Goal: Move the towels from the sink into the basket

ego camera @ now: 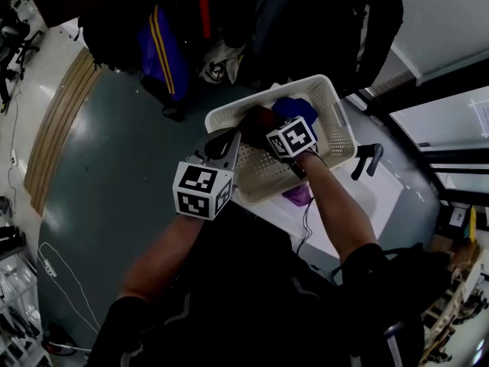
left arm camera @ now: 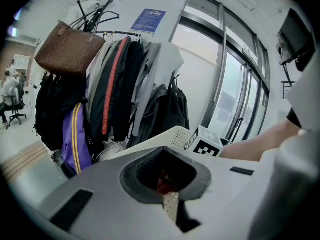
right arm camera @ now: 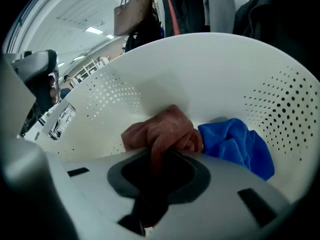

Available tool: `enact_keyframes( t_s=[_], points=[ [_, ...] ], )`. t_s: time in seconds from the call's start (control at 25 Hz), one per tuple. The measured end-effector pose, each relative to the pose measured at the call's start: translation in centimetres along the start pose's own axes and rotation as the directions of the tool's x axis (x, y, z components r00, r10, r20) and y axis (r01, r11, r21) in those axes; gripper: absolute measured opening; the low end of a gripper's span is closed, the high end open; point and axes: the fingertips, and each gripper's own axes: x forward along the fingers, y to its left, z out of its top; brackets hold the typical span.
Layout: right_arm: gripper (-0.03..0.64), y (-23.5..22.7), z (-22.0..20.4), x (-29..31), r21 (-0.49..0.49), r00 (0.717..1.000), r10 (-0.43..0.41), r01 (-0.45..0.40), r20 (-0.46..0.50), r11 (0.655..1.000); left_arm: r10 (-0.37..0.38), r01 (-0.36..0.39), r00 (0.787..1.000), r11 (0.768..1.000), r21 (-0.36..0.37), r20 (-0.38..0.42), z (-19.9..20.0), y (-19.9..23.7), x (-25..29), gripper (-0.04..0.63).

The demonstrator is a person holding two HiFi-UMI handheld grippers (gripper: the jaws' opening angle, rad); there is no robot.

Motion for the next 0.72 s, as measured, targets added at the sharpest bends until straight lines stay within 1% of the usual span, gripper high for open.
enact_keyframes(
  t_s=[0.08,0.2,0.32,0.36,0.44,0.52,0.56,0.68,0.72],
  points=[
    [0.081,-0.4,-0.3,0.0,0.017,1.000,-0.004,0.004,-0.002,1.000,-0.008,0.008,1.000,1.000,-0.001,0.003,0.1,-0.2,0.0,0.006],
    [0.083,-0.8,-0.7,0.3,0.010,1.000,-0.017,0.017,-0.015,1.000,-0.019,0.019,1.000,1.000,-0.010,0.001,0.1,-0.5,0.0,0.006],
    [0.088,-0.8,-0.6,0.3,0.031,1.000,-0.016,0.016,-0.012,0.999,-0.023,0.023,1.000,1.000,0.010,0.012,0.7,-0.7,-0.4,0.006],
    [0.097,-0.7,-0.5,0.2,0.042,1.000,-0.013,0.013,-0.006,0.999,-0.021,0.021,1.000,1.000,0.012,0.016,0.9,-0.6,-0.5,0.006],
    [0.141,-0.6,-0.2,-0.2,0.055,1.000,-0.008,0.007,0.014,0.998,-0.015,0.015,1.000,1.000,0.007,0.018,1.1,-0.6,-0.8,0.007],
    [0.184,-0.5,0.2,-1.0,0.065,0.999,-0.005,0.002,0.039,0.998,-0.016,0.016,1.000,1.000,0.001,0.022,1.4,-0.8,-1.2,0.006],
    [0.193,-0.4,0.7,-1.6,0.070,0.998,-0.007,0.003,0.058,0.998,-0.021,0.021,0.999,1.000,0.001,0.027,1.7,-1.0,-1.4,0.006],
    [0.186,0.0,2.3,-3.9,0.079,0.988,-0.004,-0.008,0.153,0.997,-0.045,0.044,0.998,0.999,0.022,0.046,2.6,-2.2,-2.0,0.006],
    [0.169,0.3,2.9,-4.9,0.078,0.981,0.002,-0.017,0.194,0.997,-0.053,0.052,0.997,0.998,0.029,0.052,2.8,-2.7,-2.1,0.008]
  ],
)
